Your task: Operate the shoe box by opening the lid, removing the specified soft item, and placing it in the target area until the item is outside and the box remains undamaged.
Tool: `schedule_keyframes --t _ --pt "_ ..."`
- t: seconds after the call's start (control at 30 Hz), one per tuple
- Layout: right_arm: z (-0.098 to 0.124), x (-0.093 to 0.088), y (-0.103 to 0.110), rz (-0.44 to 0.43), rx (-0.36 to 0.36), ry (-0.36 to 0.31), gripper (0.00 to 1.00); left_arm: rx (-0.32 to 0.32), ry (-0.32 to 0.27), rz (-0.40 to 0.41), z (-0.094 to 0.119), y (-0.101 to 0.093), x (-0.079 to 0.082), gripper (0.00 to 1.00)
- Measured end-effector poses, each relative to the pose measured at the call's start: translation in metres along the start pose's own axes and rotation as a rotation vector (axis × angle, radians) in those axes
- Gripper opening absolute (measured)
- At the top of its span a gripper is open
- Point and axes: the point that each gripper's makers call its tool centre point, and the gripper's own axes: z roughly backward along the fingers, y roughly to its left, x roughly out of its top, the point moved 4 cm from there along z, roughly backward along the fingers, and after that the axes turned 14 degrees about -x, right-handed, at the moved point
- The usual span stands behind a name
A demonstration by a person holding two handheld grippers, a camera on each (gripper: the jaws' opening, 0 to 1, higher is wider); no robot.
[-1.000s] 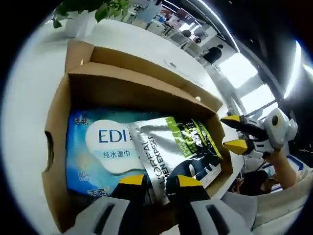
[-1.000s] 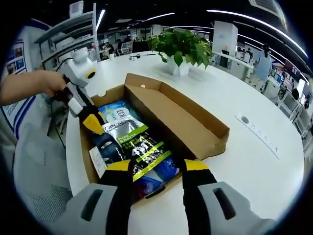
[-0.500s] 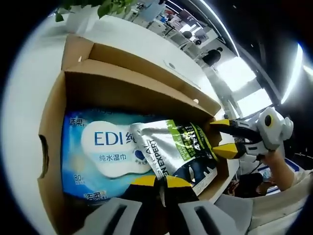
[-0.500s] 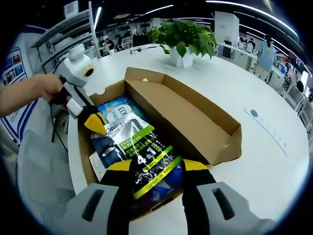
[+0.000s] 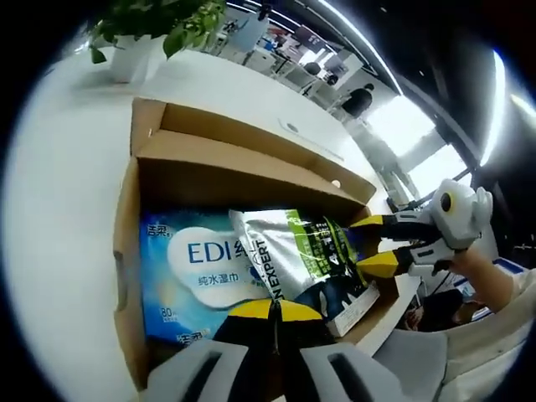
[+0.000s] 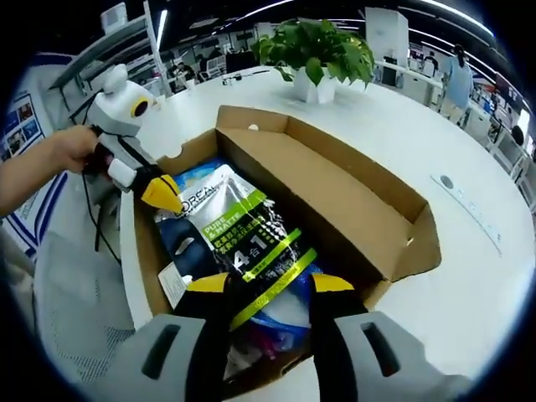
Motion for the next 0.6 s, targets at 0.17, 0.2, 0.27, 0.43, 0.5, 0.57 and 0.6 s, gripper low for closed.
schedule_keyframes --t 0.17,0.2,0.27,0.43,0.5,0.57,0.6 --pt "-0.006 0.0 0.005 -0.032 0.022 0.015 0.32 0.016 -0.016 -0.037 0.006 0.002 0.002 0.0" --pt "-0.008 0.001 0.007 -0.047 0.03 0.018 0.31 0.015 -0.02 -0.047 0.007 0.001 0.003 0.0" --pt "-0.01 0.001 0.01 -0.078 0.046 0.031 0.29 0.019 -0.024 -0.064 0.009 0.0 0.003 0.0" --pt "-0.015 -0.002 0.017 -0.105 0.051 0.058 0.28 0.025 -0.031 -0.091 0.012 0.001 0.004 0.0" --pt "-0.015 -0.003 0.019 -0.107 0.055 0.058 0.28 0.025 -0.03 -0.091 0.012 0.001 0.004 0.0" --pt "-0.015 -0.002 0.019 -0.122 0.056 0.055 0.27 0.033 -0.027 -0.098 0.014 0.003 0.003 0.0" --pt "-0.015 -0.002 0.019 -0.138 0.054 0.055 0.26 0.032 -0.028 -0.101 0.014 0.003 0.003 0.0"
